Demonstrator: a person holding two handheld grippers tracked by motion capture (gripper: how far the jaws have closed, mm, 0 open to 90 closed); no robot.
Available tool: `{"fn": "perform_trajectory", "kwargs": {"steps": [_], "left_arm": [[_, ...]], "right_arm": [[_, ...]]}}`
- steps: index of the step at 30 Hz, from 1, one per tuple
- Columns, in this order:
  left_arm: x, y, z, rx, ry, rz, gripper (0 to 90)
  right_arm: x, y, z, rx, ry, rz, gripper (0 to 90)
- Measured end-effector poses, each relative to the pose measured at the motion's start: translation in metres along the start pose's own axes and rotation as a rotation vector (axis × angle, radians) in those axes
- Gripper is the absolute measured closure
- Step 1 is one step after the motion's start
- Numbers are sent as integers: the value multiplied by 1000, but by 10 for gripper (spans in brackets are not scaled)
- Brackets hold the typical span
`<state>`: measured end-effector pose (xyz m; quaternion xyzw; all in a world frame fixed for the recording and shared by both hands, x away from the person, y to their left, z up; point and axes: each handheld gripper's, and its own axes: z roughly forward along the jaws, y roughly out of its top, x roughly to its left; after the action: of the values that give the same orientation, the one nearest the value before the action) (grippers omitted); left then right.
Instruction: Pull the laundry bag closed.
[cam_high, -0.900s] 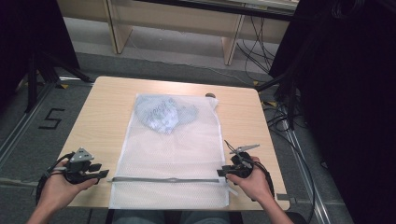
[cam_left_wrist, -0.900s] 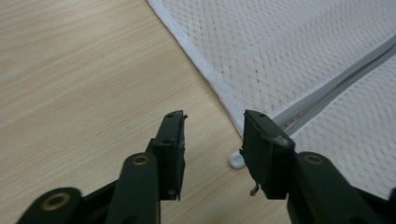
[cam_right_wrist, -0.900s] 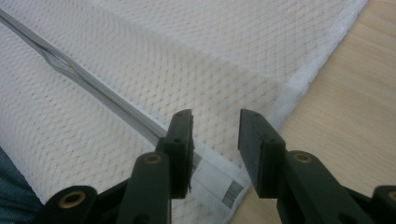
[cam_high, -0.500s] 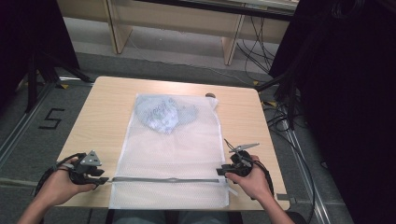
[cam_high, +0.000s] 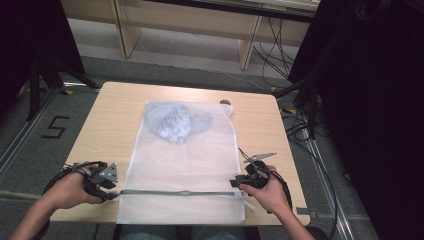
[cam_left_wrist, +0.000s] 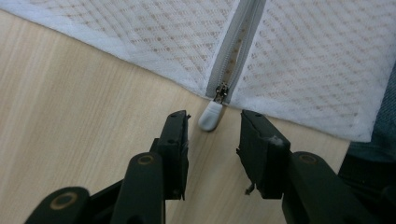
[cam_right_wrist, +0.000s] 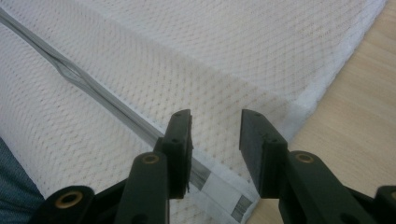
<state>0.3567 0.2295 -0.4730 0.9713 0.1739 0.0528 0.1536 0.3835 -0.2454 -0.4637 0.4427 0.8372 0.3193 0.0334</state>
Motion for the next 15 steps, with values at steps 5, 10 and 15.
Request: {"fn": "perform_trajectory", "kwargs": {"steps": [5,10,15], "left_arm": [[3,5,8,54,-20,53,628],[5,8,13,68,-26,70,646],[7,11,13,79,-44,91,667]], "right_arm": [[1,-1,1,-8,-12,-18,650],[3,0,0,0,7,18,651],[2,1,-2,33,13,1,651]]}}
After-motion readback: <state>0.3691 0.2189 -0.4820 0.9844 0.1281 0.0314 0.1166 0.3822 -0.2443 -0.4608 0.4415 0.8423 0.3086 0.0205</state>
